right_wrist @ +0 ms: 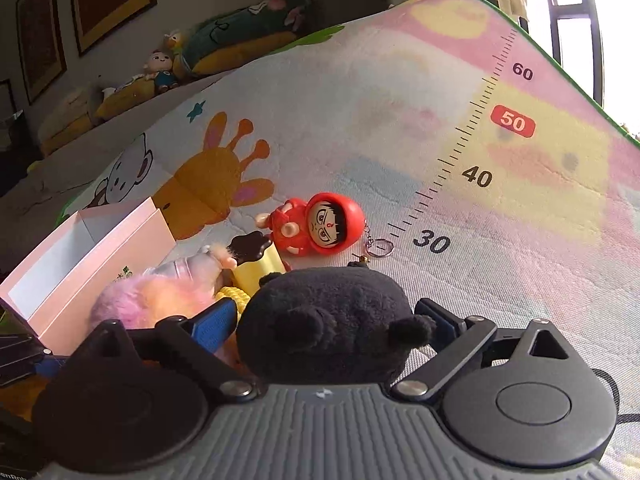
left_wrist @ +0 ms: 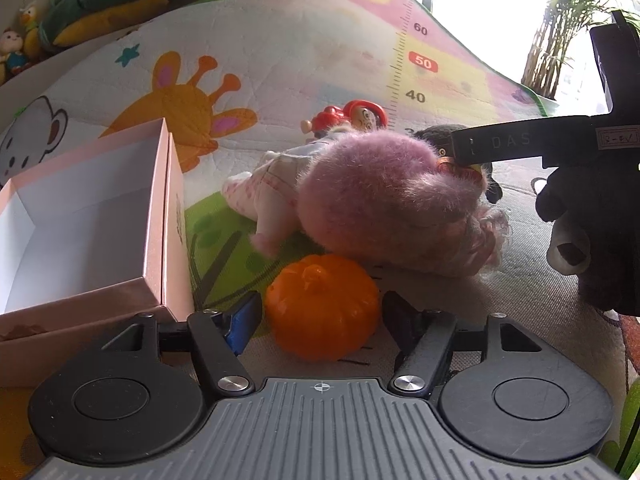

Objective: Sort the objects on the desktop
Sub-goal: 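Close left tool on orange pumpkin while right tool closes on black plush toy, then carry pumpkin with left tool into pink box while right tool drops black plush in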

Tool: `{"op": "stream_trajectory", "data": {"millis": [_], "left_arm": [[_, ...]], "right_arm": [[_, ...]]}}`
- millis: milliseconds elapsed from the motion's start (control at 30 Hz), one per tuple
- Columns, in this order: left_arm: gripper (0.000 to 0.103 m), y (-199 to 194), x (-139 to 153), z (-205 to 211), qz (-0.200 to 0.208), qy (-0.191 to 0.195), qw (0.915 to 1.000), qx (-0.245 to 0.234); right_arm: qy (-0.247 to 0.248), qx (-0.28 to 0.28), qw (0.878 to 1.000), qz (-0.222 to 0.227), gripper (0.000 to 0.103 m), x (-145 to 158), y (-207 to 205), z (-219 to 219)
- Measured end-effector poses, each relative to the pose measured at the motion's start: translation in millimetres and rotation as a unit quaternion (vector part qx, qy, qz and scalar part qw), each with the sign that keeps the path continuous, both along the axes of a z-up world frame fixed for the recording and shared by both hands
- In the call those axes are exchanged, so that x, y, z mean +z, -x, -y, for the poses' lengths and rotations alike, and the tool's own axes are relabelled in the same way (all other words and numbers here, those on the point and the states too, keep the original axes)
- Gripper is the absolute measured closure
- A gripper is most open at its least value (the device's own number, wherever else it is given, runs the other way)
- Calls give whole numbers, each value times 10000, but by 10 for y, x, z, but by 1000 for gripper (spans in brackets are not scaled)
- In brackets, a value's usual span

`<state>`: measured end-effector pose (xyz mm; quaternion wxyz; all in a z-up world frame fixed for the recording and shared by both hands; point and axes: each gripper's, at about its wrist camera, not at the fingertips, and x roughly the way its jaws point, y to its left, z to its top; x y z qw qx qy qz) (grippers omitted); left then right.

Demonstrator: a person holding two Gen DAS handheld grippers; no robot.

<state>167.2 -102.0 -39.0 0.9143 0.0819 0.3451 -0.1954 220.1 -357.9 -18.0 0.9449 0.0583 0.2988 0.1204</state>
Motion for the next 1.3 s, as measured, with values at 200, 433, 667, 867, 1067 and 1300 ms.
{"op": "stream_trajectory", "data": {"millis": [200,433,667,867,1067,1300], "left_arm": [[38,79,28,-2,127,62,9997,-188],[38,200,162,-63,246,214,9990,-292],[38,349,344,-176,418,394,9975,-420],[38,500,630,-385,624,870,9921,-652],[38,429,936,-946,1209,873,9887,-144],[38,86,1025,-1729,1322,217,9878,798]], "right_arm": [[-129,145,9998,7,16,84,126,47],[-230,-21,9995,236,16,290,457,179],[-210,-4,9982,559,16,575,854,187],[-246,223,9957,869,16,875,1024,5],[-199,718,9916,1056,16,1158,889,-439],[-161,1836,9792,851,16,1228,383,-1405]]}}
